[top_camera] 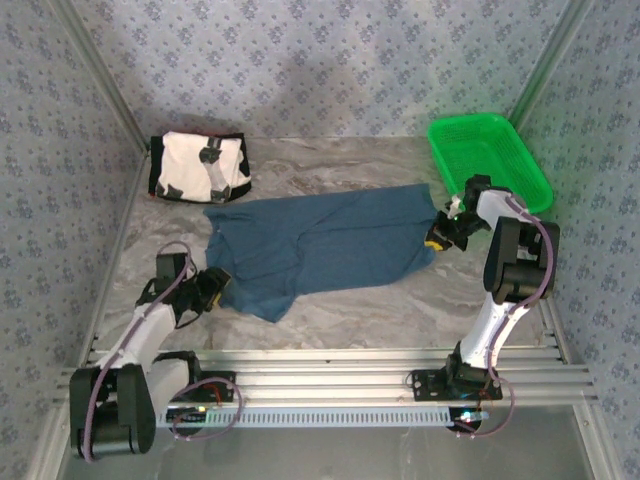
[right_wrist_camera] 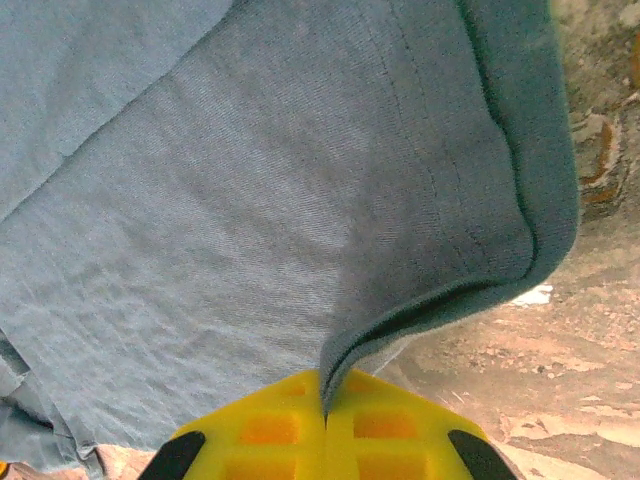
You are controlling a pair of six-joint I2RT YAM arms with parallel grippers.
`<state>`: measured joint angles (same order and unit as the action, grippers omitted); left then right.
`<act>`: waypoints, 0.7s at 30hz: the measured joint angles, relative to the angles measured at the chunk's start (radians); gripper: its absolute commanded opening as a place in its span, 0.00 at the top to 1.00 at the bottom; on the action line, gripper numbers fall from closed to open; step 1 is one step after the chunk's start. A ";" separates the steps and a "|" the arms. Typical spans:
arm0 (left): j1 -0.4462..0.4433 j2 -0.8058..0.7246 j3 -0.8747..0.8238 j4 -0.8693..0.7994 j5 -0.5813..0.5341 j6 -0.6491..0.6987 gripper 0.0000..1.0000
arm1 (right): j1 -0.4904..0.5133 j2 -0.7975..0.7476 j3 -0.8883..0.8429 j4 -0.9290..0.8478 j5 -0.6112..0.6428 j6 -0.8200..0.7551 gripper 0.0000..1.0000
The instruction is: Fold and stack the t-shirts
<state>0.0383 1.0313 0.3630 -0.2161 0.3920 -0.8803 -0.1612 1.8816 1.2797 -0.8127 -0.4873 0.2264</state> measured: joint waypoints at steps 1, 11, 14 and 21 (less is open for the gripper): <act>0.000 0.016 0.008 0.012 0.004 0.014 0.50 | 0.000 0.000 0.000 0.000 0.000 0.000 1.00; -0.005 0.031 0.031 0.070 0.090 0.139 0.48 | 0.000 0.000 0.002 0.000 -0.007 -0.007 1.00; -0.008 0.031 0.031 0.055 0.116 0.170 0.48 | 0.000 0.000 0.005 0.000 -0.008 -0.007 1.00; -0.022 0.028 0.031 -0.013 0.132 0.200 0.48 | 0.009 0.000 0.022 0.001 -0.014 -0.007 1.00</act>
<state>0.0162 1.0595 0.3943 -0.2295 0.5240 -0.6800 -0.1520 1.8816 1.3018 -0.8116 -0.5014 0.2195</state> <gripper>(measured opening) 0.519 0.066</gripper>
